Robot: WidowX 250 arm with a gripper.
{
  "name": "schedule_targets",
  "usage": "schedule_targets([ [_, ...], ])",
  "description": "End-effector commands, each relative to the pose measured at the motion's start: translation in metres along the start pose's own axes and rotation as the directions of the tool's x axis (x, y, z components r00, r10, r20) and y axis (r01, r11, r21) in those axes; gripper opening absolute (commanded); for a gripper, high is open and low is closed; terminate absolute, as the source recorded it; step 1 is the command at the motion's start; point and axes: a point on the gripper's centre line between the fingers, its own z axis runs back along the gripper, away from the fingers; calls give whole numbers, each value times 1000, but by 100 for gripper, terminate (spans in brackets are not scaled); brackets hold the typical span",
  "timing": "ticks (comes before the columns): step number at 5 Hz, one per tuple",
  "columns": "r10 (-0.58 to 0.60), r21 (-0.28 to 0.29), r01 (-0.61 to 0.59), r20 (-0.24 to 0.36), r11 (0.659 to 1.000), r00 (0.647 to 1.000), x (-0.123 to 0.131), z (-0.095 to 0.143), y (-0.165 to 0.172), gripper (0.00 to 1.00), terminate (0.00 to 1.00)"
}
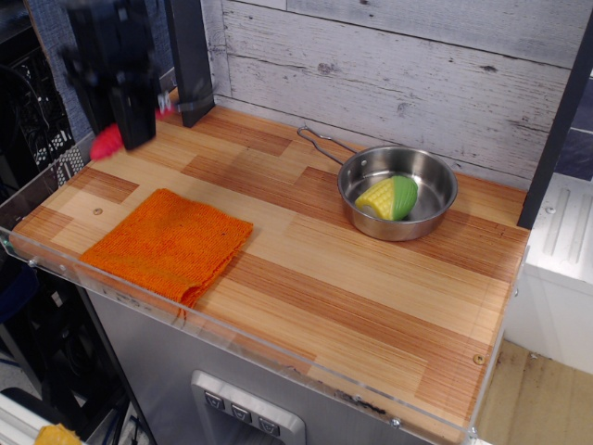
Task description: Move red fork to lower right corner
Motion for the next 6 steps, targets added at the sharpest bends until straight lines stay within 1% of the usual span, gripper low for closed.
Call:
schedule_targets([
  [1,-146,61,149,-50,987,988,-1,-4,-65,0,0],
  [2,-177,77,181,-49,981,983,-2,-35,-102,0,0],
  [3,-109,115,102,55,988,992,3,-46,-130,0,0],
  [4,-113,143,96,116,985,987,6,-40,-155,0,0],
  [5,-40,157,16,152,987,988,-1,-34,-173,0,0],
  [6,34,171,-63,172,983,985,-11,-35,-187,0,0],
])
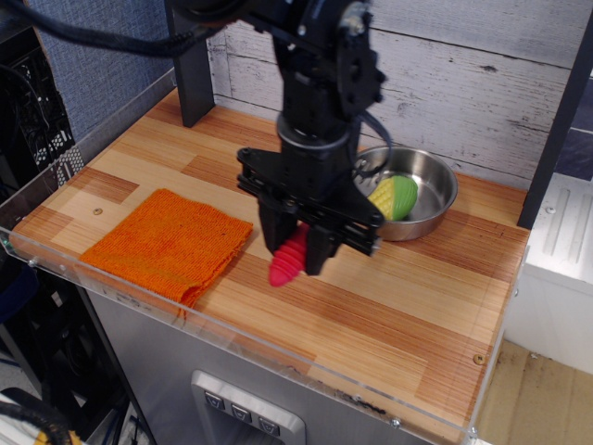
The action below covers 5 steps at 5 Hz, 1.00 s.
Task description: Move red fork to lower right corner
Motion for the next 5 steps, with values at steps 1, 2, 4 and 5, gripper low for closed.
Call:
schedule_targets([
  [1,89,-5,-89,23,996,996,-10,7,-29,0,0],
  [2,-29,-81,29,1,996,1000,-14,-12,-46,0,0],
  [4,-198,-182,194,-5,964,980,-11,-47,-61,0,0],
  [5,-184,-181,175,-32,968,982,-11,-63,-63,0,0],
])
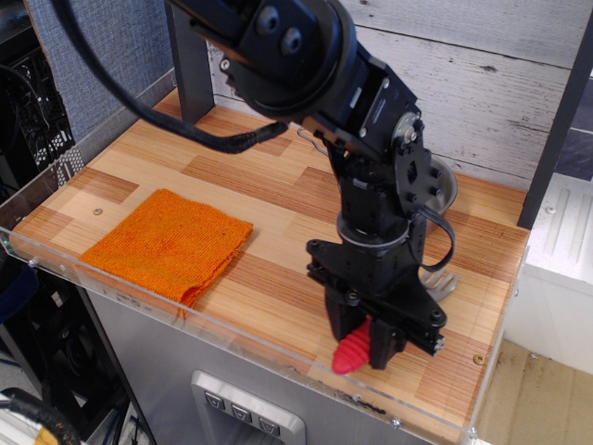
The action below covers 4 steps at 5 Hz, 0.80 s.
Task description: Move red fork to lower right corner
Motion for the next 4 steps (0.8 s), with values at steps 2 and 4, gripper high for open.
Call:
schedule_targets([
  [2,22,18,-21,-42,1000,999,-1,-18,2,0,0],
  [4,120,85,-123,38,989,992,-4,33,20,100,0],
])
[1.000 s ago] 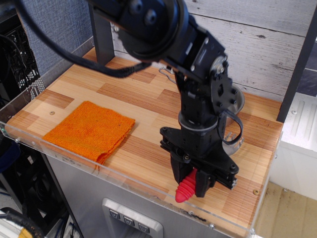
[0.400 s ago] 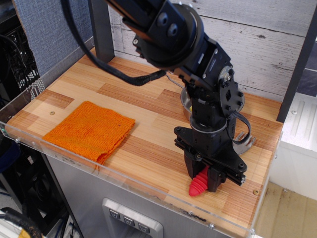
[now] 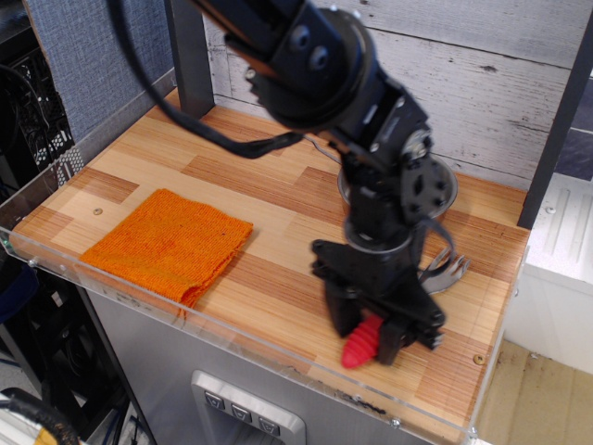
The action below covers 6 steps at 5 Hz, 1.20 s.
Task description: Move red fork to lower right corner
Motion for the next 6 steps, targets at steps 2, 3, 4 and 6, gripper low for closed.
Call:
schedule_targets([
  [2,207,-48,-202,243,978,948,-8,126,52,100,0],
  [3,190,-39,-186,182,982,965,-9,142,73,100,0],
  [4,112,-46,-107,111,993,988,1,152,79,100,0],
  [6,21,107,-23,19,994,1000,6,164,86,100,0],
])
